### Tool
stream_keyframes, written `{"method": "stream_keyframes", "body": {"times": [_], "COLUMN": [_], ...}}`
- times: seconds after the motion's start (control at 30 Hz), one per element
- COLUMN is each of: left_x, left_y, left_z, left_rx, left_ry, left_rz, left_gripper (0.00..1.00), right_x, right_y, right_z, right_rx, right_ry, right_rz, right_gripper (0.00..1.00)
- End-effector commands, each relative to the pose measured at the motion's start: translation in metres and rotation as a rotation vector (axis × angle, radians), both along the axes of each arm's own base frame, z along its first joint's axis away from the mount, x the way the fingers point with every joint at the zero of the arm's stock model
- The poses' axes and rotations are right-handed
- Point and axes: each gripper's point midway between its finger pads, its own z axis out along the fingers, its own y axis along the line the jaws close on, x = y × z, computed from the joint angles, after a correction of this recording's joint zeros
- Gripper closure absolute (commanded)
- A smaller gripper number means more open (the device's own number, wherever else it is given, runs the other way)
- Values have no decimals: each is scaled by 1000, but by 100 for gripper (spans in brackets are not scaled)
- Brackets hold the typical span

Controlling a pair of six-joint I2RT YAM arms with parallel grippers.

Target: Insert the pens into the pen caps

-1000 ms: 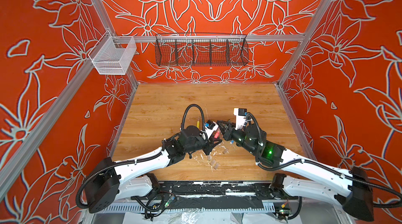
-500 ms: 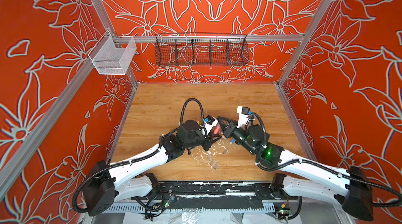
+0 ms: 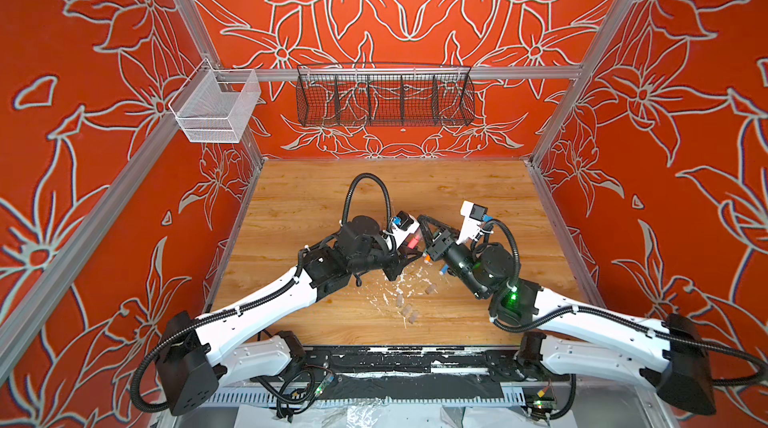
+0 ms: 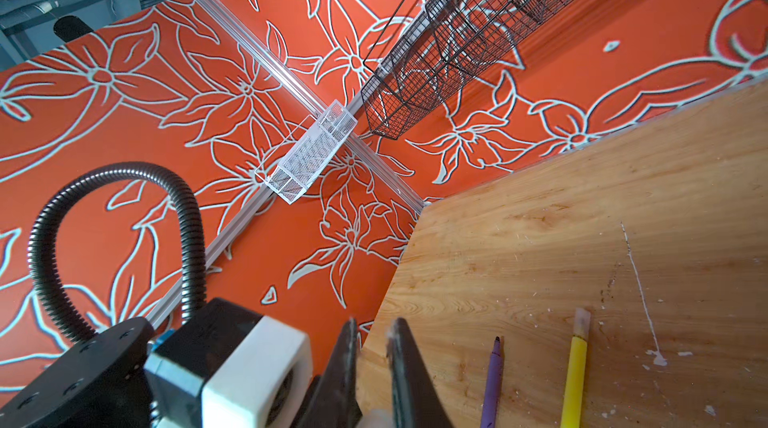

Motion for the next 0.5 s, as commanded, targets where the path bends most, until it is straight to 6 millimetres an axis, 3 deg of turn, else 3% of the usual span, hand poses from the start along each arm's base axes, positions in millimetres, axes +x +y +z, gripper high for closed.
{"method": "stream_keyframes", "body": {"times": [0.0,0.3,0.47], "left_x": [80,82,87], "left_y": [59,68,77], "left_z": [166,171,173], "left_rx": [-433,-497,-556], "left_ry": [-313,-319,-276], "left_rz": [412,417,419], "left_gripper": [100,100,100], "right_x": [-86,-121,-125], "right_y": [58,86,90], "right_z": [-103,-87,-85], "right_rx": [-275,-203,-206], "right_ry": [195,165,159], "right_rz": [449,595,606], "right_gripper": [100,100,100]}}
